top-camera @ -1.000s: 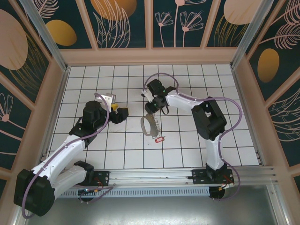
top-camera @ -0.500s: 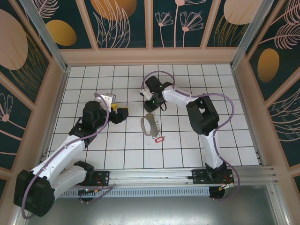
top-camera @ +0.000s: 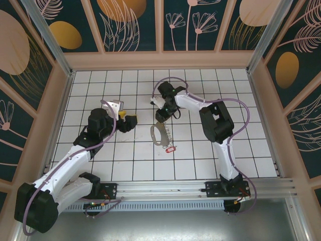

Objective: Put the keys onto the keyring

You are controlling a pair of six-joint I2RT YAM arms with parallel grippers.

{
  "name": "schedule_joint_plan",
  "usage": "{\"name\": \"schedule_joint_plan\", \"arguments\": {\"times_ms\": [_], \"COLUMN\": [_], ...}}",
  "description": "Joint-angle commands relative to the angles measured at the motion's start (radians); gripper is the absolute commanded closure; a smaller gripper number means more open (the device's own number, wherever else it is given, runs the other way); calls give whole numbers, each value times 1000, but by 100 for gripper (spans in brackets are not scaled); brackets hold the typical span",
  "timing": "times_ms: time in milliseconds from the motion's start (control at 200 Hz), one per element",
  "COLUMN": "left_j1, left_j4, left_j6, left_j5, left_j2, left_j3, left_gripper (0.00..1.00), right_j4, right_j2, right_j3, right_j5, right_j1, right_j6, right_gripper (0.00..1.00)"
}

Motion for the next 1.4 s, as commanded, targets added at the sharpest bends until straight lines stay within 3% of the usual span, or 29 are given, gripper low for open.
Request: {"name": "schedule_joint_plan", "arguments": {"times_ms": [0, 170, 380, 515, 661, 861, 986, 1156, 1391], "left_j1": [-2, -3, -2, -1, -2, -2, -1, -2, -2], "left_j4": [-4, -3, -5, -2, -2, -2, 0, 3, -32], "left_j6": [21, 23, 23, 22, 21, 22, 21, 11, 10], "left_j5": [-7, -10, -13, -12, -12, -13, -14, 2, 12], "left_j2": [-13, -12, -15, -15, -19, -20, -17, -18, -51], "left_j3": [-7, -7, -8, -11, -11, -11, -8, 15, 38], "left_gripper": [29, 29, 29, 29, 29, 29, 29, 29, 30], "right_j4": [-43, -46, -56, -55, -62, -66, -62, -28, 162], "right_j2": [25, 30, 42, 48, 63, 70, 50, -39, -318], "right_j3": [26, 30, 48, 60, 81, 96, 95, 58, -175], "right_j5": [-31, -31, -22, -22, -14, -15, -2, -30, -107], "right_j1": [-1, -4, -3, 0, 2, 3, 6, 31, 111], "right_j6": [-25, -27, -30, -26, -25, -24, -25, -61, -119], "right_gripper": [74, 80, 80, 73, 73, 84, 97, 100, 100]}}
